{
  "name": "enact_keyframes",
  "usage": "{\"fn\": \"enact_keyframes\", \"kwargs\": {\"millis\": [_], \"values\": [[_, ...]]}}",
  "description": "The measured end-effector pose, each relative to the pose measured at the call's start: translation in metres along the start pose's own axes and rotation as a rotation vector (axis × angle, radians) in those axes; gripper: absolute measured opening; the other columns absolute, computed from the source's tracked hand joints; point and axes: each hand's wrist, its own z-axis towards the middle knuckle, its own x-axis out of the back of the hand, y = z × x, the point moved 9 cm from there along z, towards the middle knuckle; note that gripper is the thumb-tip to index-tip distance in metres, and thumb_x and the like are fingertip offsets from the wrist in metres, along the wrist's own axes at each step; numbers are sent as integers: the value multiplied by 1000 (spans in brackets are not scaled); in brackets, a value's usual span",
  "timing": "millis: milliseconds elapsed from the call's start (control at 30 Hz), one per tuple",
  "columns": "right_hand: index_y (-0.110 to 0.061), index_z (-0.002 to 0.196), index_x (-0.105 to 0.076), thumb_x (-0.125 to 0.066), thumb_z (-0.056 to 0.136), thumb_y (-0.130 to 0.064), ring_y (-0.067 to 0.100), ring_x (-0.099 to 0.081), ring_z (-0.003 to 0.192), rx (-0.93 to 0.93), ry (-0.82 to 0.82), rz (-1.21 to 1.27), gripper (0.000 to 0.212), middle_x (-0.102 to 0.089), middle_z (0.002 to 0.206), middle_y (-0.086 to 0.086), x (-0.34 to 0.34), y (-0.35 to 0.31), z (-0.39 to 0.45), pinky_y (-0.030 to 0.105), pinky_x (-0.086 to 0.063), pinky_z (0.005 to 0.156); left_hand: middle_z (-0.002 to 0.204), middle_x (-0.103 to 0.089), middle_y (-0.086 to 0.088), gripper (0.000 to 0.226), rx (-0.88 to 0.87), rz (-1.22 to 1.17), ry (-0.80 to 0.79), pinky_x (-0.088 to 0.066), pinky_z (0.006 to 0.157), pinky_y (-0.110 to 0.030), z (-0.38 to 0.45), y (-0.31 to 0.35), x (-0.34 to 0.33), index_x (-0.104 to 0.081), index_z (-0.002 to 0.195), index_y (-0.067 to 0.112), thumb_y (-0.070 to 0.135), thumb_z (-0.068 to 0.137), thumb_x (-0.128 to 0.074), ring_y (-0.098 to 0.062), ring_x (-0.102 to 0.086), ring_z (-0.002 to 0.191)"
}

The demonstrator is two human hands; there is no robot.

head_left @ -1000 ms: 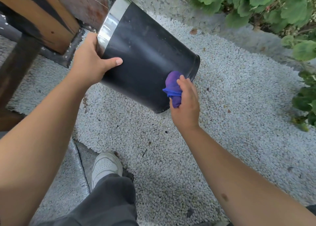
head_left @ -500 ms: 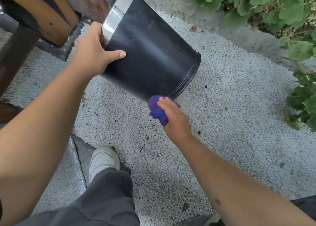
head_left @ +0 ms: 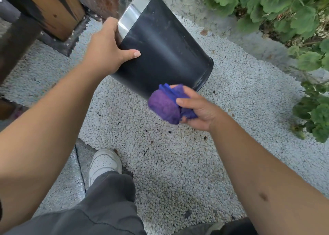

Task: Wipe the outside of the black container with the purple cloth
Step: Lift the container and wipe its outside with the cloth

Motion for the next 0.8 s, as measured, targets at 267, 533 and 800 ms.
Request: {"fn": "enact_keyframes", "kwargs": {"millis": [267,533,800], "values": [[-38,95,-51,-69,73,-22,15,-62,69,432,760,-128,32,-61,105,-2,95,-60,-35,25,-43,47,80,-48,9,52,-28,4,53,-37,59,-27,-9,1,1,-45,101,20,41,70,-81,-20,-51,80],[-39,96,-55,-56,83,-26,14,-60,98,513,1016,-268,18,-61,107,-8,84,-49,-29,42,-49,97,92,-56,5,77,-2,55,-79,-37,67,-27,-18,-18,-10,-36,133,31,31,72,-84,-20,-51,84],[-25,110,-51,-70,87,-21,22,-69,97,442,868,-95,30,-61,104,-9,99,-80,-5,42,-57,83,99,-60,0,53,-46,121,12,-31,69,-24,-14,36,20,-51,115,11,34,77,-80,-22,-53,90]]}}
